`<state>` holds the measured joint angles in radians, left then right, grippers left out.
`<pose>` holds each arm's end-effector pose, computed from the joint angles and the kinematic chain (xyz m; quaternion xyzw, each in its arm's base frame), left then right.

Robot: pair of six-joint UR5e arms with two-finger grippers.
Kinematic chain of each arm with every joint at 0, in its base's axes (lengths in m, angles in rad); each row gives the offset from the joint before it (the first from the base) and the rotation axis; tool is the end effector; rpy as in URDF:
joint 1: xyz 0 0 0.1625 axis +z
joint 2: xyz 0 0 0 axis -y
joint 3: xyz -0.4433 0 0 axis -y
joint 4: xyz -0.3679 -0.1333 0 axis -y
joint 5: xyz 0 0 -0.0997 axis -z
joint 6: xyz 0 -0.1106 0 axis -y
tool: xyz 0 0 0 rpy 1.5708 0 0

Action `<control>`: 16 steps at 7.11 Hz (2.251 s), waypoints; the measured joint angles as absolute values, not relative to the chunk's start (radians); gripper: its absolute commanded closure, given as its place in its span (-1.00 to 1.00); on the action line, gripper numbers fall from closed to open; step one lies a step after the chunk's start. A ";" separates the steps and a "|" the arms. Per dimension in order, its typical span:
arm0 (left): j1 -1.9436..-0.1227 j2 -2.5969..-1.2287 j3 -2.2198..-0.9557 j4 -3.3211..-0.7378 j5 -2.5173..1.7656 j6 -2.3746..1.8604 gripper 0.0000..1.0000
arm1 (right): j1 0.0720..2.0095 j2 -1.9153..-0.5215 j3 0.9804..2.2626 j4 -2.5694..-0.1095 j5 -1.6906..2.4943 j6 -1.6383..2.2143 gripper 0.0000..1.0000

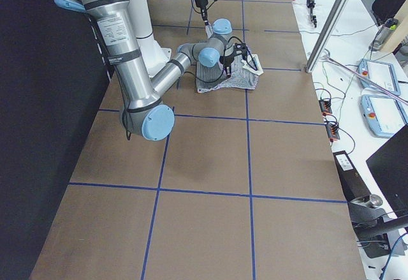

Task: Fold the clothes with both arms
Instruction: 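Lift the hem with both grippers and fold it toward the collar, then release the hem and raise both grippers above the folded shirt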

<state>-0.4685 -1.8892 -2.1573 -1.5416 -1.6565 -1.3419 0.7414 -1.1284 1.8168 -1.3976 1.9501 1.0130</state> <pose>0.4032 -0.3428 0.2882 0.1083 0.4114 -0.0901 0.9005 -0.3925 -0.4846 0.3206 0.1117 -0.4302 0.0034 0.8958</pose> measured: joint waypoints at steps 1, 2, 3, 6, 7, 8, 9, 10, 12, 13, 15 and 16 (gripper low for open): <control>-0.526 -1.919 -2.100 -1.562 -1.673 -1.308 1.00 | 0.763 -1.074 1.752 -1.397 1.950 1.010 1.00; -0.575 -1.961 -2.009 -1.610 -1.686 -1.284 1.00 | 0.781 -1.026 1.677 -1.379 1.950 1.008 1.00; -0.617 -1.991 -1.900 -1.703 -1.692 -1.273 1.00 | 0.797 -0.994 1.586 -1.313 1.950 1.008 1.00; -0.716 -2.043 -1.634 -1.934 -1.696 -1.268 1.00 | 0.815 -0.955 1.400 -1.128 1.946 1.012 1.00; -0.724 -2.051 -1.600 -1.958 -1.697 -1.268 1.00 | 0.815 -0.941 1.373 -1.117 1.945 1.013 1.00; -0.726 -2.059 -1.581 -1.968 -1.697 -1.269 1.00 | 0.816 -0.930 1.358 -1.113 1.945 1.014 1.00; -0.727 -2.065 -1.568 -1.972 -1.697 -1.270 1.00 | 0.816 -0.921 1.349 -1.111 1.945 1.015 1.00; -0.727 -2.071 -1.564 -1.973 -1.697 -1.270 1.00 | 0.816 -0.914 1.343 -1.108 1.944 1.016 1.00; -0.726 -2.087 -1.566 -1.968 -1.699 -1.272 -0.04 | 0.815 -0.907 1.340 -1.099 1.944 1.018 0.41; -0.724 -2.091 -1.567 -1.968 -1.703 -1.273 -0.99 | 0.814 -0.906 1.339 -1.098 1.945 1.018 -0.85; -0.722 -2.093 -1.568 -1.967 -1.706 -1.274 -1.00 | 0.808 -0.906 1.338 -1.098 1.942 1.015 -1.00; -0.722 -2.092 -1.570 -1.964 -1.707 -1.272 -1.00 | 0.806 -0.907 1.338 -1.099 1.944 1.017 -1.00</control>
<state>-0.7218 -2.0924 -1.5696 -1.9637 -1.7071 -1.2722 0.8064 -0.9074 1.3382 -1.0995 1.9443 1.0172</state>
